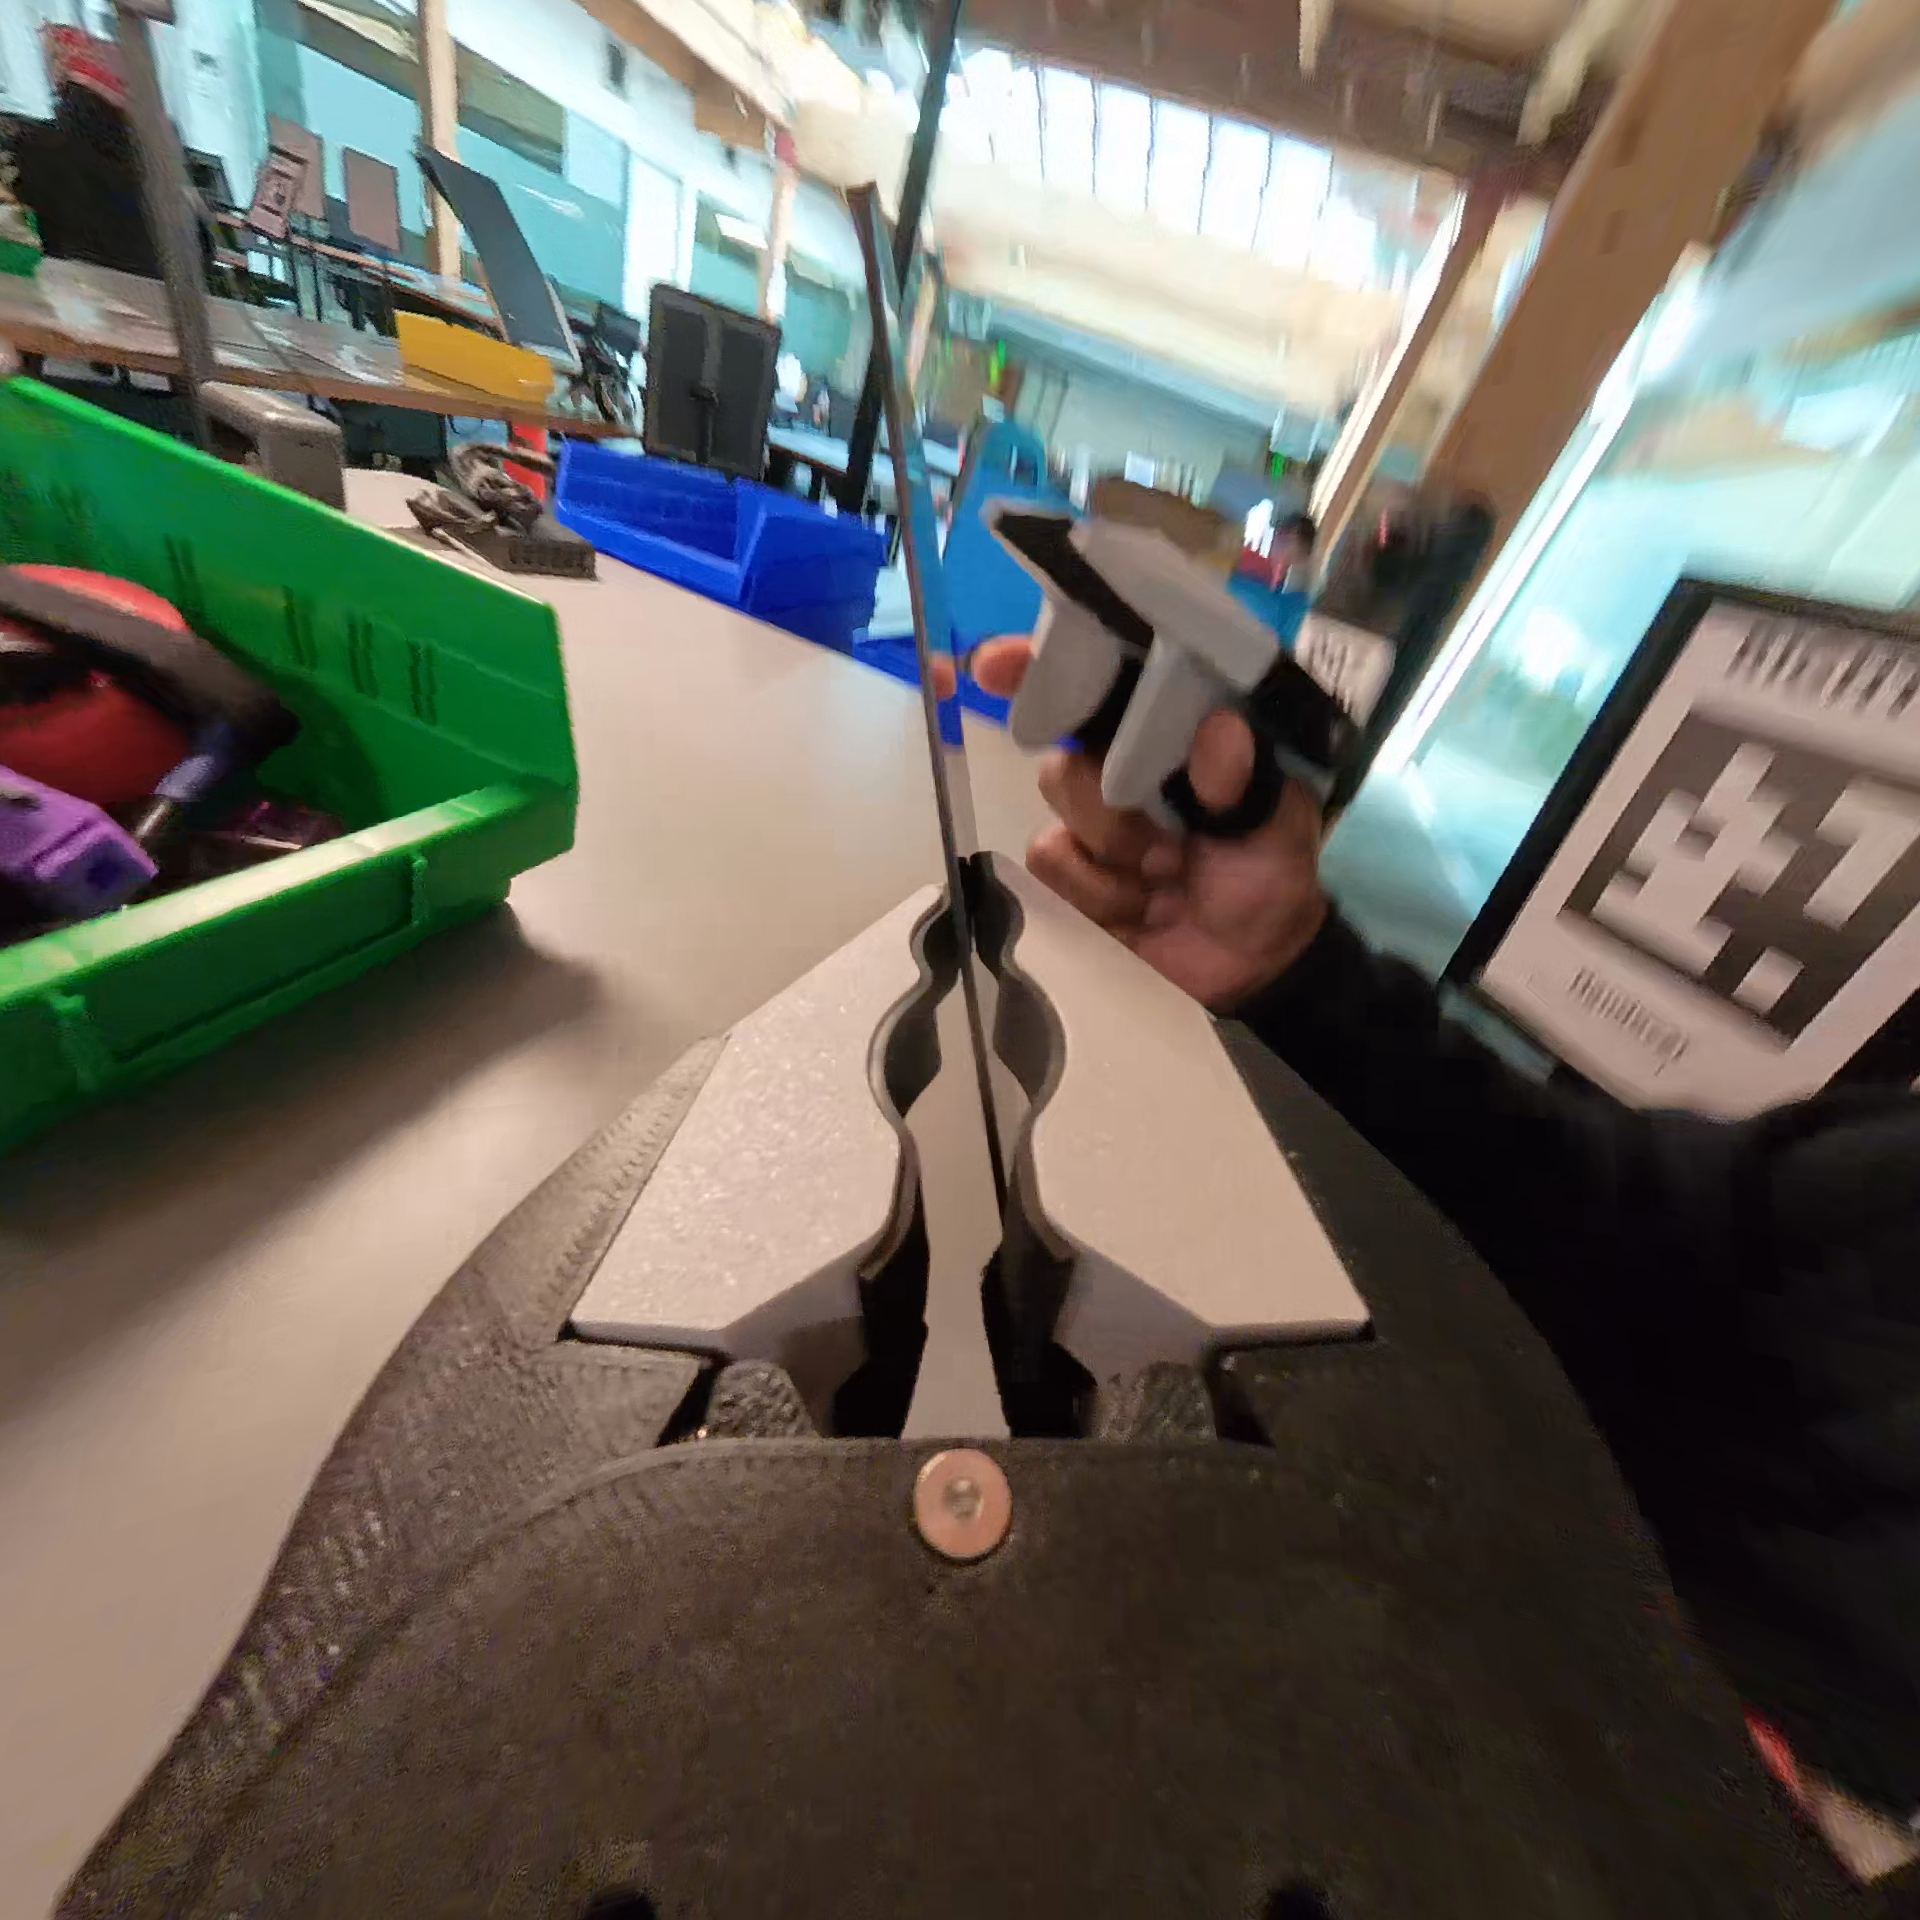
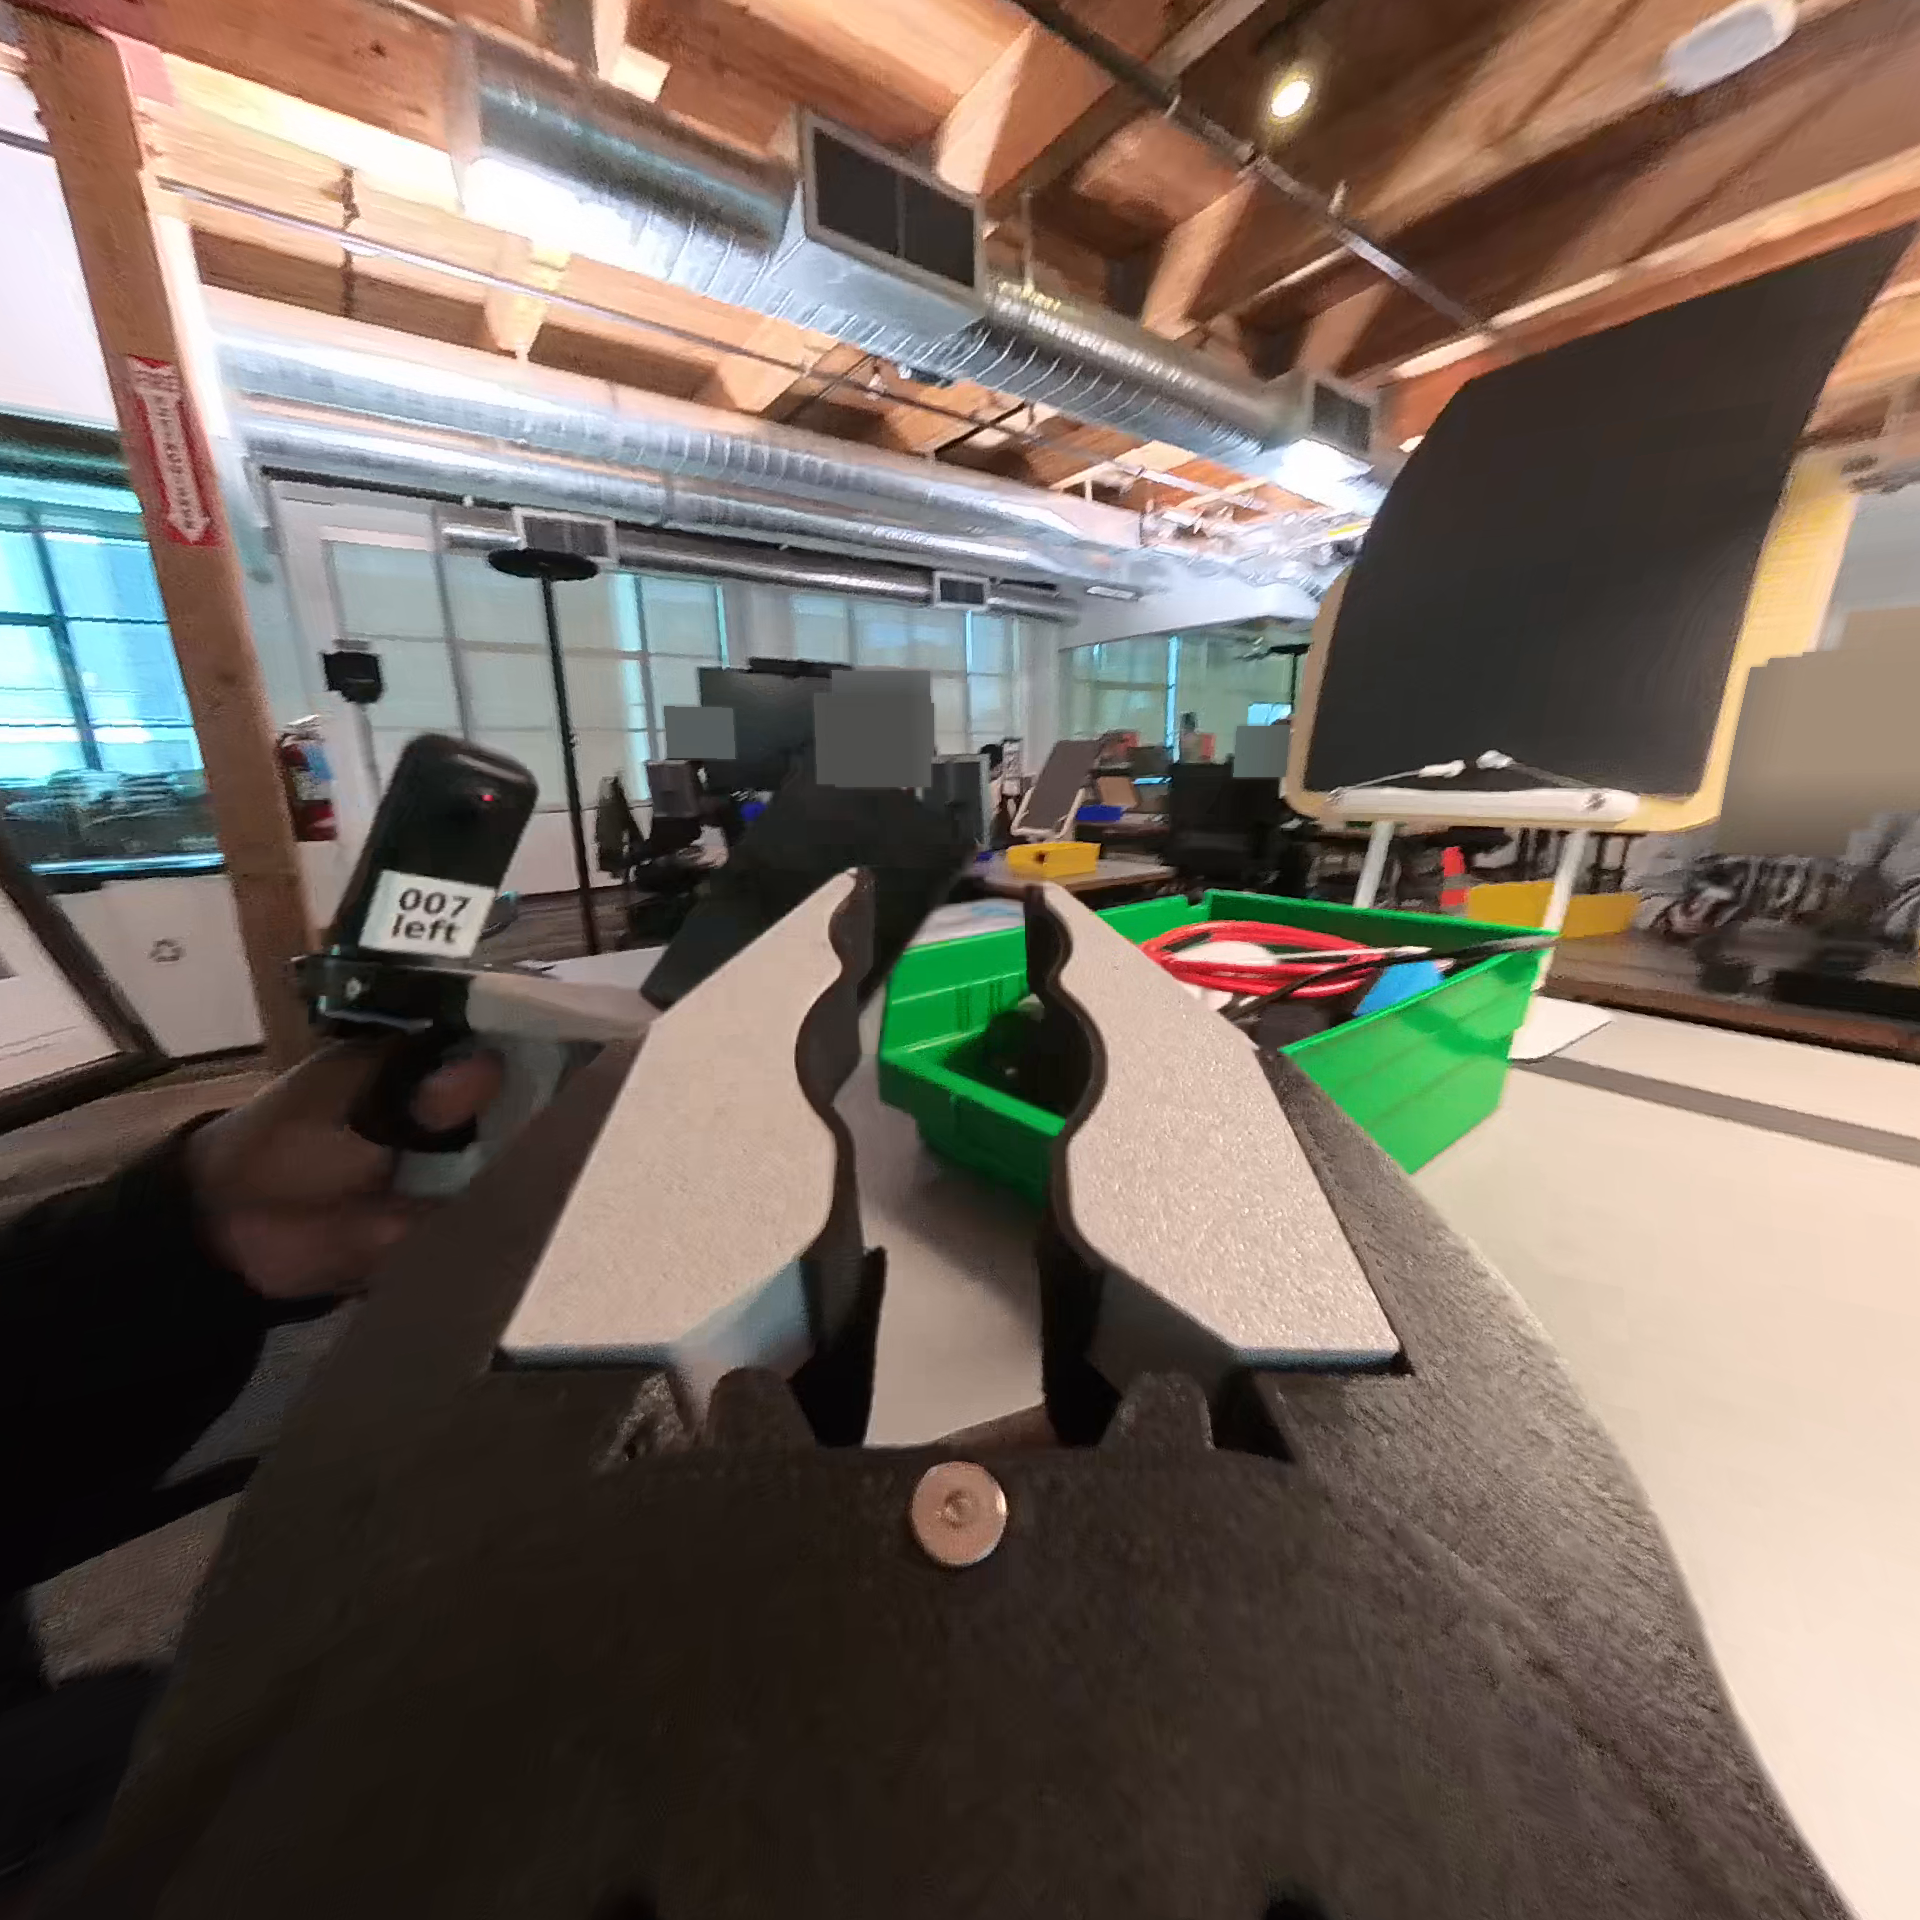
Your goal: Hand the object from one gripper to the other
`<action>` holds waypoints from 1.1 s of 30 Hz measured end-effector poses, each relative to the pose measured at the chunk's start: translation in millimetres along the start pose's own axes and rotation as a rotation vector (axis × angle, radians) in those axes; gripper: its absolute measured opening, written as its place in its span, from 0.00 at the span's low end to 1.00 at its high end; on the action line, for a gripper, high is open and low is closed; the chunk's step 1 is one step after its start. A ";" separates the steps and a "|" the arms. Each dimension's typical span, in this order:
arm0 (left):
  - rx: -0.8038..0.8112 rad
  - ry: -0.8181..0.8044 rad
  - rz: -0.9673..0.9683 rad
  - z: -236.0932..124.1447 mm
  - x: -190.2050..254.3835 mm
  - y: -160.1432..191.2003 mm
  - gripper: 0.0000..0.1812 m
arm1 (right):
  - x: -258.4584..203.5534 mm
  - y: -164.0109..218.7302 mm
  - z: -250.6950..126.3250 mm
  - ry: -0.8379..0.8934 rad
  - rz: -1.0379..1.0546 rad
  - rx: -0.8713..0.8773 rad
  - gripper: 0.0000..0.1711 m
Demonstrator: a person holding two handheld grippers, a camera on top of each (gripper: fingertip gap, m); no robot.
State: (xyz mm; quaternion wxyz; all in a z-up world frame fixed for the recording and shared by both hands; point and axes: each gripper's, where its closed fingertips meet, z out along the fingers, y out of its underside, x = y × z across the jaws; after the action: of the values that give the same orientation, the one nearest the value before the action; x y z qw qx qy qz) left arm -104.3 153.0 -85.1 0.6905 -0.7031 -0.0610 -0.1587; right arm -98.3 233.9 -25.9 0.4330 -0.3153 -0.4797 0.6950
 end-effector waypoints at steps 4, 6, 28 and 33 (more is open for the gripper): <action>0.267 0.046 -0.331 -26.8 -25.5 -33.4 0.01 | 12.5 2.9 -5.9 0.024 -0.020 0.034 0.18; 0.365 0.068 -0.460 -36.9 -37.0 -39.8 0.01 | 16.5 12.2 -4.1 0.026 0.019 0.023 0.17; 0.309 0.187 -0.105 -33.1 0.4 -31.9 0.01 | -72.2 48.8 28.4 -0.334 0.167 -0.159 0.28; 0.265 0.248 -0.093 -28.4 10.8 -26.6 0.00 | -76.1 53.1 30.0 -0.362 0.176 -0.188 0.27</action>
State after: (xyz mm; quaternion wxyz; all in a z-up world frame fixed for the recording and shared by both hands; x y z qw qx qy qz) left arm -106.2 124.5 -56.5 0.7711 -0.5775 -0.0283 -0.2666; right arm -107.3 144.5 -63.8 0.2461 -0.2653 -0.5827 0.7276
